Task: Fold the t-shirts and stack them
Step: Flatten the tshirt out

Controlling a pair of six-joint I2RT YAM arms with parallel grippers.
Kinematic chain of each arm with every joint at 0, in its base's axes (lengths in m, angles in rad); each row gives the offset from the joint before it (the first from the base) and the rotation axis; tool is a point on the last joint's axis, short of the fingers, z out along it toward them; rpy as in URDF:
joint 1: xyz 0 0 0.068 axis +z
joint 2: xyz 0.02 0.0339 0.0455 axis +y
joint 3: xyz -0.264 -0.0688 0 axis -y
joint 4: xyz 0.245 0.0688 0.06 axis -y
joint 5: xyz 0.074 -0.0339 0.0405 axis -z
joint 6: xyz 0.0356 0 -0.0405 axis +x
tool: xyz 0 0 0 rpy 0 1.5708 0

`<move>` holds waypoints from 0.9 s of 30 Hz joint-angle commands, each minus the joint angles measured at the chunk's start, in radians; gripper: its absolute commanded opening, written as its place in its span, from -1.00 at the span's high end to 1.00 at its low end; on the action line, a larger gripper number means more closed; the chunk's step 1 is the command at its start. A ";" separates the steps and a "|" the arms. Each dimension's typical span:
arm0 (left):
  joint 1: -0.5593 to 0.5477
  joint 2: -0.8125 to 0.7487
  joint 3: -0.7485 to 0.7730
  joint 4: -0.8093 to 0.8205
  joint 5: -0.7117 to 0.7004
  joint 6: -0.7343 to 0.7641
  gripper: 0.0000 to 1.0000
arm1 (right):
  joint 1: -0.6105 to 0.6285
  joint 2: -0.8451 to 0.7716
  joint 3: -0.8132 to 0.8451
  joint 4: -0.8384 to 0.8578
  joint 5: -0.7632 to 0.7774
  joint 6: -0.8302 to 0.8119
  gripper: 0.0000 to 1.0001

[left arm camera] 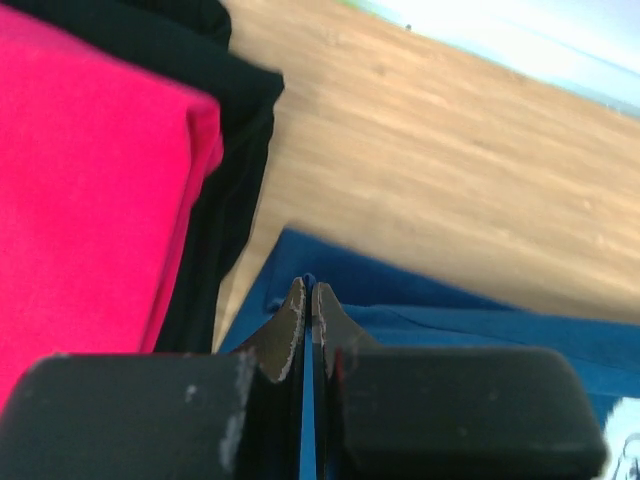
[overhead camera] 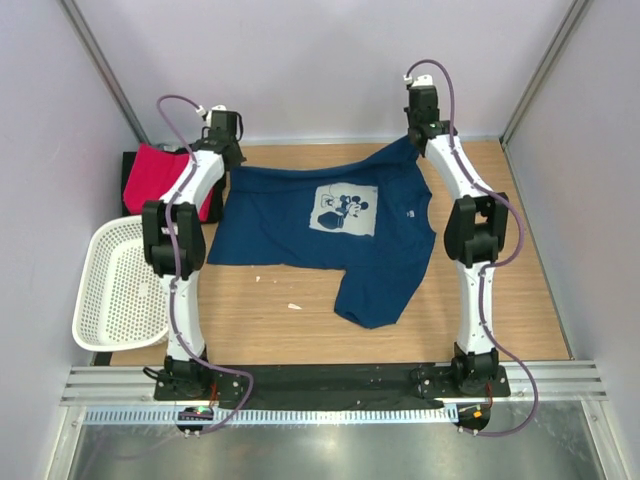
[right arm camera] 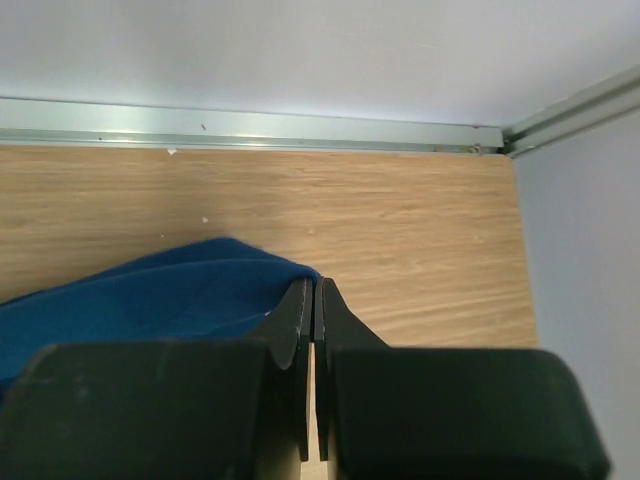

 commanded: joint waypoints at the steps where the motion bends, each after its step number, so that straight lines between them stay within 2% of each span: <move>1: 0.039 0.033 0.110 0.056 0.025 -0.006 1.00 | -0.002 0.035 0.144 0.052 -0.013 0.035 0.98; 7: 0.071 0.088 0.150 0.128 0.064 -0.012 0.99 | -0.004 0.054 0.109 0.160 -0.004 0.112 0.98; 10: 0.088 0.131 0.205 0.157 0.094 -0.037 1.00 | -0.007 0.061 0.092 0.242 -0.063 0.153 0.98; 15: 0.094 0.220 0.315 0.131 0.141 -0.057 1.00 | -0.012 0.185 0.258 0.186 -0.185 0.227 0.98; 16: 0.092 0.240 0.348 0.125 0.149 -0.064 0.99 | -0.012 0.198 0.284 0.165 -0.190 0.251 0.91; 17: 0.092 0.243 0.365 0.098 0.160 -0.074 0.63 | -0.012 0.201 0.310 0.119 -0.202 0.261 0.48; 18: 0.091 0.249 0.389 0.075 0.169 -0.075 -0.08 | -0.013 0.187 0.310 0.094 -0.205 0.265 -0.09; 20: 0.085 0.228 0.443 -0.026 0.160 -0.071 -0.99 | -0.013 0.141 0.263 0.016 -0.214 0.310 -0.99; 22: 0.063 0.174 0.419 -0.083 0.160 -0.051 -1.00 | -0.012 0.036 0.199 -0.045 -0.246 0.346 -1.00; 25: 0.007 -0.022 0.181 -0.107 0.177 -0.043 -1.00 | -0.008 -0.148 -0.049 -0.110 -0.305 0.455 -0.99; 26: -0.009 -0.092 0.080 -0.139 0.183 -0.057 -0.99 | -0.002 -0.196 -0.214 -0.109 -0.305 0.492 -1.00; 27: -0.023 -0.131 0.014 -0.149 0.193 -0.083 -1.00 | 0.002 -0.252 -0.303 -0.100 -0.299 0.506 -0.99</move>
